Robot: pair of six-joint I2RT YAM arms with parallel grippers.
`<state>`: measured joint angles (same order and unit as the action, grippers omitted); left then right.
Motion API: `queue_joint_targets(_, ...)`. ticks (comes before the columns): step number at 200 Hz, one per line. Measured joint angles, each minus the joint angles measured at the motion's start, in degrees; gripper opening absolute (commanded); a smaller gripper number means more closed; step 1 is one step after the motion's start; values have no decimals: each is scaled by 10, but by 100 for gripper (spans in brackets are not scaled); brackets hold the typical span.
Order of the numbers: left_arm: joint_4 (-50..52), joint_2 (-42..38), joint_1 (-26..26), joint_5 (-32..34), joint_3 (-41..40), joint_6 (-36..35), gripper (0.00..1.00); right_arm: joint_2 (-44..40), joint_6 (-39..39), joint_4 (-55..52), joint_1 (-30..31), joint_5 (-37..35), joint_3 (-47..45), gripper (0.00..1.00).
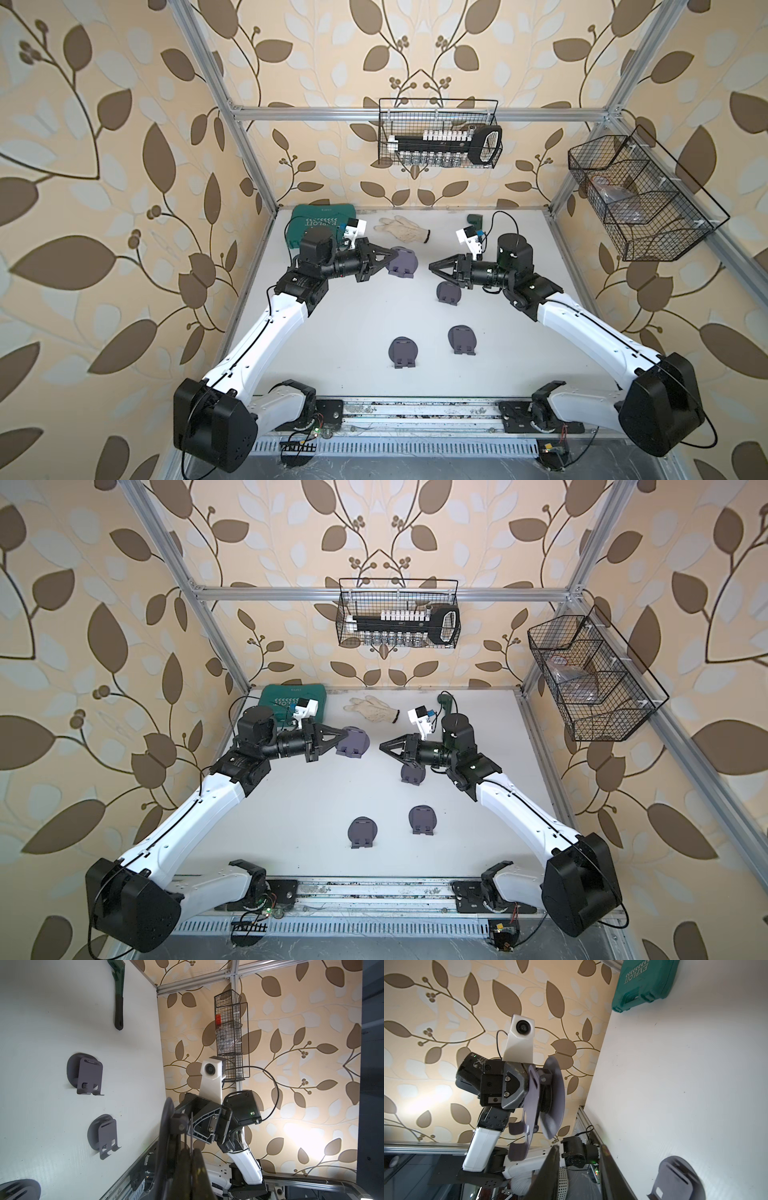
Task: Open the phone stand
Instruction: Pick up the phone stand at the center of the board, then open the phone stand.
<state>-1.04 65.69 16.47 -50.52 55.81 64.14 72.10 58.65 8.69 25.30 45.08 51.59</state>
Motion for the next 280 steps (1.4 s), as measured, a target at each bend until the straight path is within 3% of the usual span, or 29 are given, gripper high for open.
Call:
queue_joint_targets(136,15,-5,1,0,16,5,0,19,59,107,65,-5,-22,26)
queue_joint_targets(280,21,-5,19,5,26,-11,0,66,91,170,74,-10,3,23)
